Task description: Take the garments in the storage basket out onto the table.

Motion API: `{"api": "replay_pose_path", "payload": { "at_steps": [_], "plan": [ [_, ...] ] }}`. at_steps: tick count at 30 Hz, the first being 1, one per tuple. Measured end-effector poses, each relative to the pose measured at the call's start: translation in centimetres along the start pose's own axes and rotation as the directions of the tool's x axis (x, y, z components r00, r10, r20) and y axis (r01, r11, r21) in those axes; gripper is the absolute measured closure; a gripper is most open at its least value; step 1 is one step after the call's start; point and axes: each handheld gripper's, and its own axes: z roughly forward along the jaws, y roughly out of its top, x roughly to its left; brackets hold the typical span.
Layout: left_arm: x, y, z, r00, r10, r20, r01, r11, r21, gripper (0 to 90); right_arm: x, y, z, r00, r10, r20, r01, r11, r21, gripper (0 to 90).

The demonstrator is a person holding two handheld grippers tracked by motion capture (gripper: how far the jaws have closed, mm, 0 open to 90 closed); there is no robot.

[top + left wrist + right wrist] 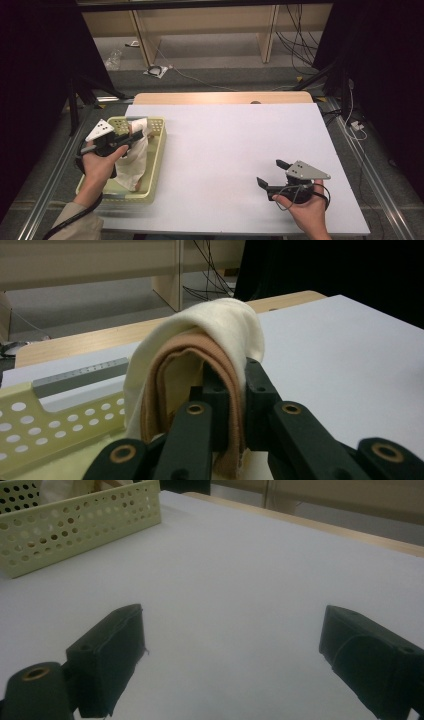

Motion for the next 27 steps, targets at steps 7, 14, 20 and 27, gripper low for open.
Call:
{"api": "replay_pose_path", "payload": {
  "at_steps": [7, 14, 20, 27],
  "plan": [
    [-0.2, 0.5, -0.3, 1.0000, 0.001, 0.002, -0.001, 0.9993, -0.036, 82.6, 0.0, 0.0, 0.0, 1.0000, 0.001, -0.003, -0.001, 1.000, 0.000, 12.0],
    [-0.3, 1.0, -0.5, 1.0000, 0.002, 0.005, -0.002, 0.9981, -0.061, 82.6, 0.0, 0.0, 0.0, 1.0000, 0.000, -0.003, 0.000, 1.000, 0.000, 12.0],
    [-0.4, 1.3, -0.6, 0.9999, 0.000, 0.012, 0.001, 0.9970, -0.078, 82.6, 0.0, 0.0, 0.0, 1.0000, 0.001, -0.002, -0.001, 1.000, 0.000, 12.0],
    [-0.6, 1.6, -0.7, 0.9998, 0.005, 0.020, -0.003, 0.9952, -0.097, 82.6, 0.0, 0.0, 0.0, 1.0000, 0.001, -0.002, -0.001, 1.000, 0.000, 11.9]
  ]
}}
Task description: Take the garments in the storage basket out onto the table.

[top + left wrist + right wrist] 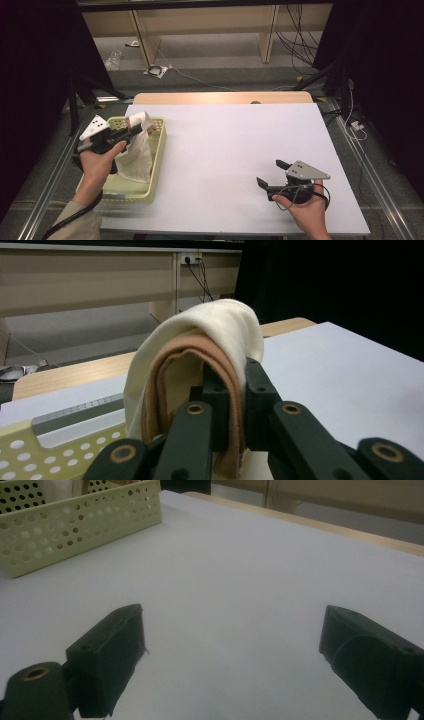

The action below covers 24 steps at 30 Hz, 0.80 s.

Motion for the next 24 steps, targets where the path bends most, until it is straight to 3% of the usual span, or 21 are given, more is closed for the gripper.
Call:
{"api": "replay_pose_path", "payload": {
  "at_steps": [24],
  "plan": [
    [-0.5, 1.4, -0.4, 0.9999, 0.009, 0.011, -0.008, 0.9981, -0.061, 82.6, 0.0, 0.0, 0.0, 1.0000, 0.002, -0.003, -0.002, 1.000, 0.005, 12.0]
  ]
}}
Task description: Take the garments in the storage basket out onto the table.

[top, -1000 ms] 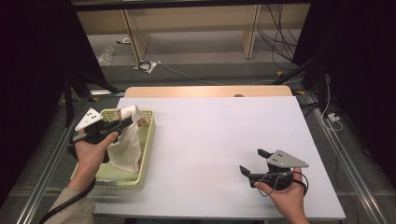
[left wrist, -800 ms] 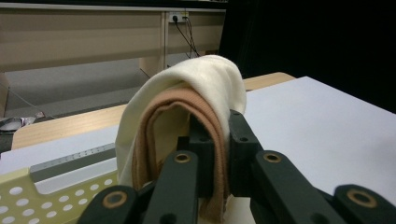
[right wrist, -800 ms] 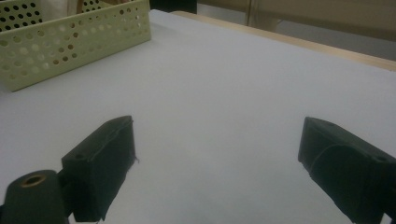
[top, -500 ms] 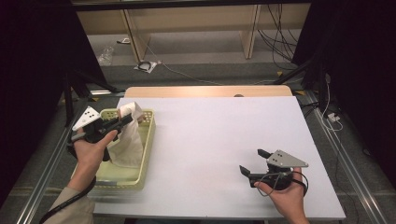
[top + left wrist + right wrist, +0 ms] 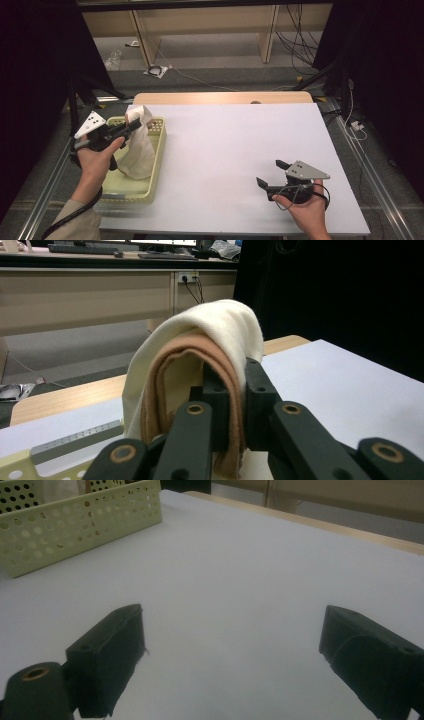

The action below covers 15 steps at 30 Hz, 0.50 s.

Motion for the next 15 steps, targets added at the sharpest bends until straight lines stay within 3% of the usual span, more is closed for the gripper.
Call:
{"api": "replay_pose_path", "payload": {
  "at_steps": [15],
  "plan": [
    [-0.2, 1.1, -0.4, 1.0000, -0.010, -0.001, 0.010, 0.9994, -0.034, 82.6, 0.0, 0.0, -0.1, 1.0000, 0.001, 0.004, -0.001, 1.000, 0.004, 11.9]
  ]
}}
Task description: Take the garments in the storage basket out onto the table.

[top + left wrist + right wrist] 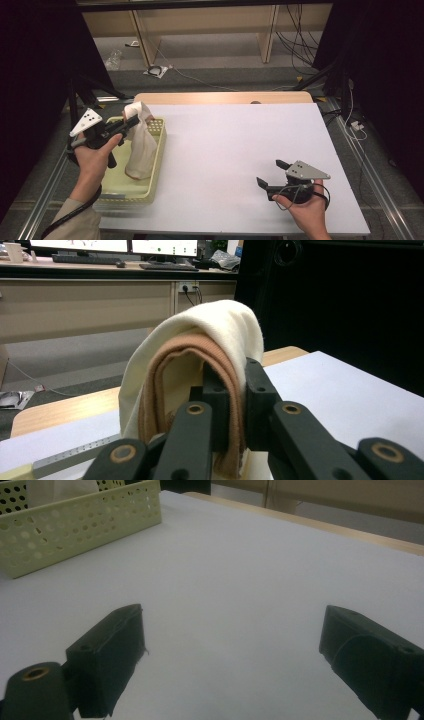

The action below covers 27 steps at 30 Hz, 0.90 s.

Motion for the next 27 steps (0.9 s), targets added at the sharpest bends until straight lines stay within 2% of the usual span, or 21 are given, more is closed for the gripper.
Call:
{"api": "replay_pose_path", "payload": {
  "at_steps": [27],
  "plan": [
    [-0.6, 1.7, -0.4, 0.9998, -0.008, 0.018, 0.009, 0.9987, -0.050, 82.6, 0.0, 0.0, 0.1, 1.0000, 0.000, -0.001, 0.000, 1.000, -0.004, 11.9]
  ]
}}
